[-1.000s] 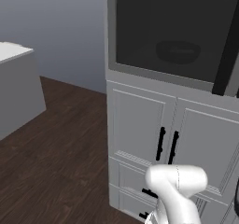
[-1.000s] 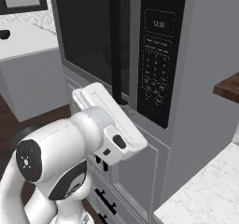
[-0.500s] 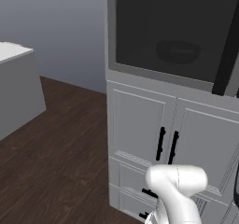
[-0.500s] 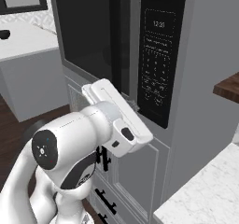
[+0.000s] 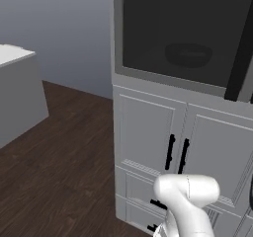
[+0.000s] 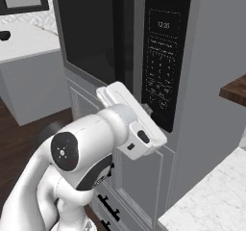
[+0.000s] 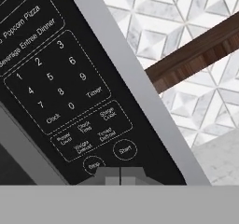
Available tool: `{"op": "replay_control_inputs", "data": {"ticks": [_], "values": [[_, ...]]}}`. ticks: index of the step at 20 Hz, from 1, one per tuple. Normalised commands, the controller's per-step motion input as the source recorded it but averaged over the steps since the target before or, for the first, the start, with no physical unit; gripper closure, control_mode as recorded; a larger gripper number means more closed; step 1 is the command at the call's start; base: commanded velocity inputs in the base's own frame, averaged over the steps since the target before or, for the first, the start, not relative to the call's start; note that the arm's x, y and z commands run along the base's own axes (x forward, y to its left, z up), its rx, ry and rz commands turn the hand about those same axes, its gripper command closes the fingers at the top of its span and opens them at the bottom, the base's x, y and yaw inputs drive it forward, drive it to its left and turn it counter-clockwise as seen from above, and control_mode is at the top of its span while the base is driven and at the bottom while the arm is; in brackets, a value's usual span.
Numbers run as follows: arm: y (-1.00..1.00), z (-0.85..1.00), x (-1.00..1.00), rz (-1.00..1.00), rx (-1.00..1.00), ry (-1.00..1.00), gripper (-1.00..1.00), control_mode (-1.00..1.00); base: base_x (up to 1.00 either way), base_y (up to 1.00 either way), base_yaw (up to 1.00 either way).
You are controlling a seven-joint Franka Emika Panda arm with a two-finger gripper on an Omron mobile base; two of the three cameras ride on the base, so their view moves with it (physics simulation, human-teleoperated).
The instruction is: Pick the cucumber from the sink and place it in the bowl. Then pick the bowl and place it in the microwave. Then close the microwave door and press the start button.
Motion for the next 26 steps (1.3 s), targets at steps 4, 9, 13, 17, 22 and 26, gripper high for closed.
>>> {"op": "replay_control_inputs", "data": {"ticks": [4,9,13,17,22,26], "values": [[-0.02,-0.23,0.18,0.0,0.0,0.0,1.0,-1.0,0.0,0.0,0.0],[-0.03,-0.02,0.24,0.0,0.0,-0.01,1.0,-1.0,0.0,0.0,0.0],[-0.17,0.0,0.23,0.0,0.01,0.0,1.0,-1.0,0.0,0.0,0.0],[-0.15,-0.04,0.21,0.0,0.0,0.0,1.0,-1.0,0.0,0.0,0.0],[-0.11,-0.04,0.4,0.0,0.0,0.0,1.0,-1.0,0.0,0.0,0.0],[-0.32,-0.13,0.49,0.01,0.01,0.0,1.0,-1.0,0.0,0.0,0.0]]}}
